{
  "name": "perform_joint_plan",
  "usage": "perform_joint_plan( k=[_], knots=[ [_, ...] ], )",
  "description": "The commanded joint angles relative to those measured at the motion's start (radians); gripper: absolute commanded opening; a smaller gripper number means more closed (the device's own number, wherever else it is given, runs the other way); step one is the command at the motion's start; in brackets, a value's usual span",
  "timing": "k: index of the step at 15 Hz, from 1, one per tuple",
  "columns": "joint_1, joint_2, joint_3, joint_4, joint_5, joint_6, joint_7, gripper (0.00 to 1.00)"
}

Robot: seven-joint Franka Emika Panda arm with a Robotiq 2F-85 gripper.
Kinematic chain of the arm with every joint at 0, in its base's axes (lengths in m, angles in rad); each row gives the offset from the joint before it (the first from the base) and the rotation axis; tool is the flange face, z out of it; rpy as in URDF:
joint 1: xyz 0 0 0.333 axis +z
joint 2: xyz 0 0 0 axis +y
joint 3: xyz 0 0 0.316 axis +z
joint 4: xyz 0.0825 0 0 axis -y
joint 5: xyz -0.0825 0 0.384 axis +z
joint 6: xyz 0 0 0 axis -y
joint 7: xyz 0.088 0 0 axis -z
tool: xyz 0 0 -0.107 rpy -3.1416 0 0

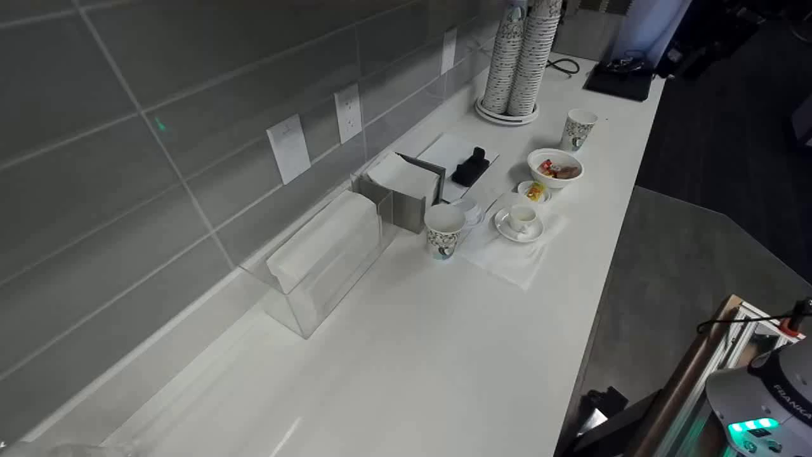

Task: Remove the brown sachet from the white bowl and put it on the saucer.

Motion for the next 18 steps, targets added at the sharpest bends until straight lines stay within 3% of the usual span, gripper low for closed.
perform_joint_plan(
  k=[1, 16, 18],
  knots=[
    [-0.023, 0.004, 0.017, 0.003, 0.013, -0.004, -0.012, 1.00],
    [-0.023, 0.004, 0.017, 0.003, 0.013, -0.004, -0.012, 1.00],
    [-0.007, 0.040, 0.007, 0.014, -0.009, 0.033, -0.084, 1.00]
  ],
)
